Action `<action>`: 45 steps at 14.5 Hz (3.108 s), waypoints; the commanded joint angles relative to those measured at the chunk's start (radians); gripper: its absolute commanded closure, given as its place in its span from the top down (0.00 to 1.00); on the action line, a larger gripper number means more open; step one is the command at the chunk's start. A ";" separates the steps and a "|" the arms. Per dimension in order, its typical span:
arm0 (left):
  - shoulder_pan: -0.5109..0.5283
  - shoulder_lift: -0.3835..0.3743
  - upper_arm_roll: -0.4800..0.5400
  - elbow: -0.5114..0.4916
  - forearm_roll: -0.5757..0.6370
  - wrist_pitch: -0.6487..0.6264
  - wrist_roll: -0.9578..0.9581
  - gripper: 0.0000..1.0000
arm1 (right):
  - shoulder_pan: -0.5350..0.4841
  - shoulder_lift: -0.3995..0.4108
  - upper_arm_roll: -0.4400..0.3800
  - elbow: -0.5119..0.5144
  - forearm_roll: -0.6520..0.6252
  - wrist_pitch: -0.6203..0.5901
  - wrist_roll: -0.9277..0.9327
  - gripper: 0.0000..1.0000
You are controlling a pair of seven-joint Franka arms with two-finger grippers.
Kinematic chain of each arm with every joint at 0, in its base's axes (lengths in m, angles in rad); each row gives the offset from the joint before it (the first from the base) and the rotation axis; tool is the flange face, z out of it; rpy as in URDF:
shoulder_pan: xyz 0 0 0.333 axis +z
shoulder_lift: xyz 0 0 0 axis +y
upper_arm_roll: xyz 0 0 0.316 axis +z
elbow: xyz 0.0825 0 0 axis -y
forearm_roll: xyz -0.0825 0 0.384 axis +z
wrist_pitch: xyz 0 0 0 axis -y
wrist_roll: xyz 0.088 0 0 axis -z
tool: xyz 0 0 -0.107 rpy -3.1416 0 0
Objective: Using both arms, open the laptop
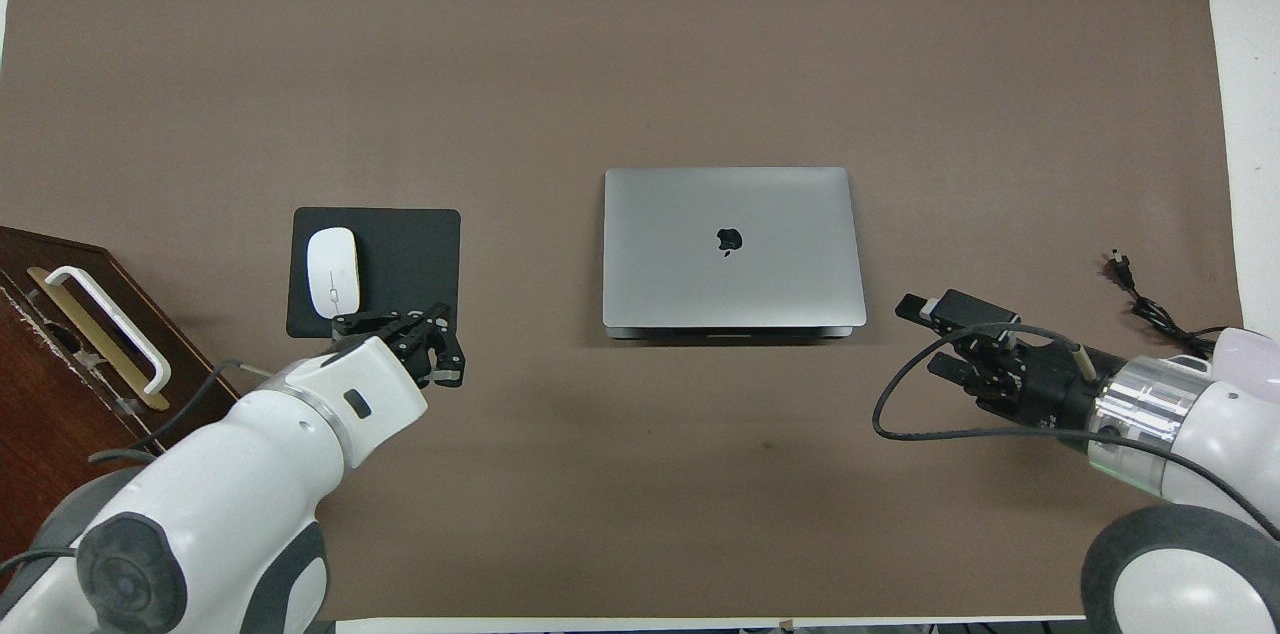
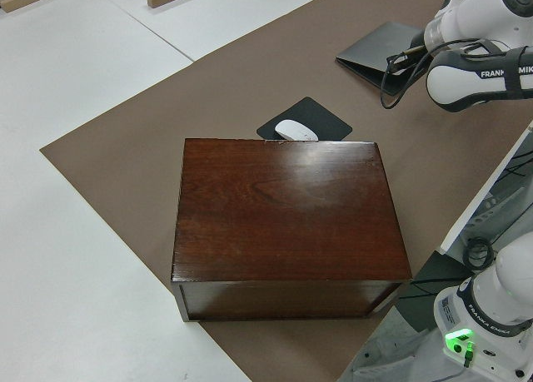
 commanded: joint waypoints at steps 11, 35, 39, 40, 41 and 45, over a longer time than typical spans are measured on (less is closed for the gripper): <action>-0.148 0.405 0.018 0.004 -0.012 0.534 0.023 0.00 | 0.243 0.248 0.000 0.006 0.401 0.323 -0.185 1.00; -0.148 0.637 0.023 0.225 -0.009 0.534 0.037 0.00 | 0.229 0.498 -0.003 0.195 0.716 0.324 -0.514 1.00; -0.148 0.649 0.024 0.227 -0.009 0.534 0.058 0.00 | 0.220 0.541 -0.003 0.236 0.776 0.324 -0.578 1.00; -0.148 0.649 0.024 0.227 -0.009 0.534 0.071 0.00 | 0.220 0.545 -0.003 0.242 0.802 0.324 -0.601 1.00; -0.148 0.649 0.024 0.228 -0.009 0.534 0.072 0.00 | 0.217 0.548 -0.003 0.254 0.820 0.324 -0.620 1.00; -0.148 0.649 0.024 0.228 -0.009 0.534 0.074 0.00 | 0.208 0.558 -0.004 0.274 0.827 0.324 -0.626 1.00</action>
